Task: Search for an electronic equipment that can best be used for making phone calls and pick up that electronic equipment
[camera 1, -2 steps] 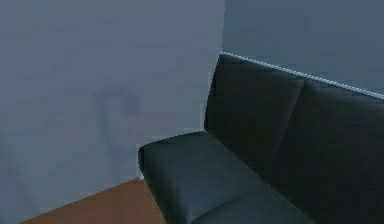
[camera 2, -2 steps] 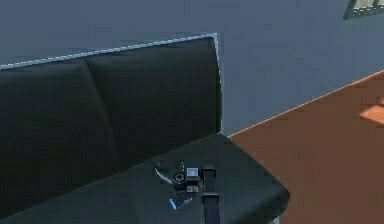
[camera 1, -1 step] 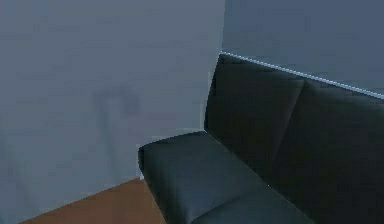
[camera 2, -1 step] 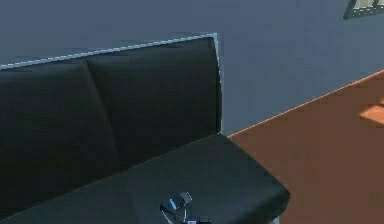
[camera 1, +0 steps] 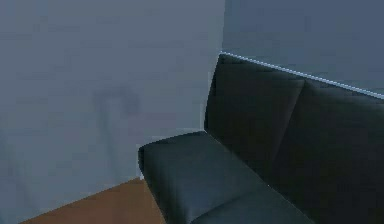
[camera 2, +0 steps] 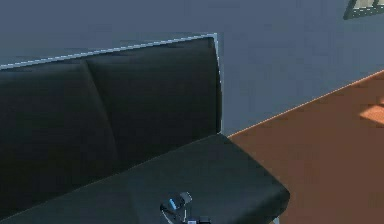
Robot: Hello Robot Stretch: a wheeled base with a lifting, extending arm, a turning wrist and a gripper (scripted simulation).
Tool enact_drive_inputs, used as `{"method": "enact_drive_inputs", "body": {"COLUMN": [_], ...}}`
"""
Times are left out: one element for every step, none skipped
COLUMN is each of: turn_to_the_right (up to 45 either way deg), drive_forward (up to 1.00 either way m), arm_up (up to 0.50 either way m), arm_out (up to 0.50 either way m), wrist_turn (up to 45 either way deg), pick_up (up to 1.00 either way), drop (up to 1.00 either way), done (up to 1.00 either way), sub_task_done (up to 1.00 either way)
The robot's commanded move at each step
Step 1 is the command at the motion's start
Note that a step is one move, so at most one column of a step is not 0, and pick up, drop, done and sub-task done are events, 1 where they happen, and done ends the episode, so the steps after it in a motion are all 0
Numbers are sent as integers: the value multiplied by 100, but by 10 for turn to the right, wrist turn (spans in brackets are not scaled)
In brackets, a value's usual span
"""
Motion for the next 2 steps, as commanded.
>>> {"method": "enact_drive_inputs", "body": {"turn_to_the_right": [0, 0], "drive_forward": [0, 0], "arm_up": [10, 0], "arm_out": [0, 0], "wrist_turn": [0, 0], "pick_up": [0, 0], "drop": [0, 0], "done": [0, 100], "sub_task_done": [0, 0]}}
